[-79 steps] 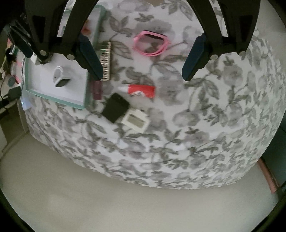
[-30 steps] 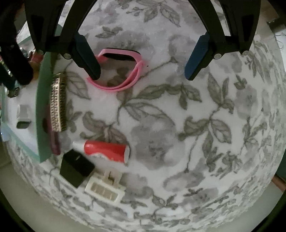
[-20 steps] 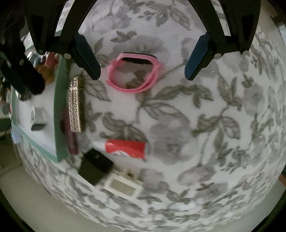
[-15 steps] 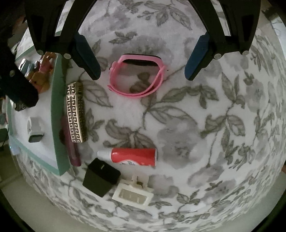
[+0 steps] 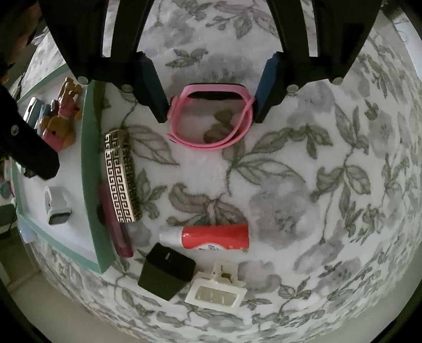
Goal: Organize rigid objects
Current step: 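Grasp the pink watch band with the left tool, then hold the pink band with the left tool while the right grasps the patterned bar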
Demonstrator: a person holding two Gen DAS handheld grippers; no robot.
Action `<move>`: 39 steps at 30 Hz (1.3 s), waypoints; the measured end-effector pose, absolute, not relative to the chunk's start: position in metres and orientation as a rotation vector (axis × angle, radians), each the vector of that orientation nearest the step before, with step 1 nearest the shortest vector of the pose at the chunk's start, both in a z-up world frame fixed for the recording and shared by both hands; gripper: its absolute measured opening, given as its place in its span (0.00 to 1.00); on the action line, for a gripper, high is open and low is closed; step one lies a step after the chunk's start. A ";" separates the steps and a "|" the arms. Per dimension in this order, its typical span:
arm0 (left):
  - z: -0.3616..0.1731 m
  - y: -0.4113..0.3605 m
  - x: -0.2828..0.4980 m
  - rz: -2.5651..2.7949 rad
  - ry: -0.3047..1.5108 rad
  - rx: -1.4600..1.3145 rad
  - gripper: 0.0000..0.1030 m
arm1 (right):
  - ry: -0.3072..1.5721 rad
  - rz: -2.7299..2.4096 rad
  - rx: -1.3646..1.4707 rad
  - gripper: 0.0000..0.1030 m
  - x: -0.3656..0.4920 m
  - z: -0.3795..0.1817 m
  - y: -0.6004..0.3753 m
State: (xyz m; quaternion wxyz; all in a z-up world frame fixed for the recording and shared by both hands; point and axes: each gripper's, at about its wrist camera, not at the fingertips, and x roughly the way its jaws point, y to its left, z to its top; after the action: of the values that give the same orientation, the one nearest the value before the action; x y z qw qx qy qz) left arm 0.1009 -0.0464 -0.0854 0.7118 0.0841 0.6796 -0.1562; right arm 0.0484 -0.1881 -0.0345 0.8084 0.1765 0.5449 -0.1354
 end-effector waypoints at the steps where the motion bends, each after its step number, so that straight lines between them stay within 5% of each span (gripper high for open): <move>1: -0.084 -0.045 0.102 -0.343 1.504 0.171 0.64 | 1.165 -0.289 0.377 1.00 0.048 -0.035 -0.188; 10: -0.049 -0.001 0.123 -0.228 1.396 -0.028 0.64 | 1.113 -0.219 0.342 0.97 0.055 -0.027 -0.175; 25: -0.029 0.043 0.139 -0.209 1.340 -0.145 0.64 | 1.169 -0.078 0.242 0.73 0.083 -0.046 -0.125; 39: -0.027 0.043 0.141 -0.228 1.332 -0.170 0.64 | 1.238 -0.130 0.103 0.67 0.101 -0.072 -0.103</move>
State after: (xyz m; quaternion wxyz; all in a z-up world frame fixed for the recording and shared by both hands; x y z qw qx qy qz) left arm 0.1413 0.0431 -0.0272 0.7770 -0.0785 0.6157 -0.1054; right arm 0.1006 -0.1033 -0.0719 0.8113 0.0482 0.5794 -0.0610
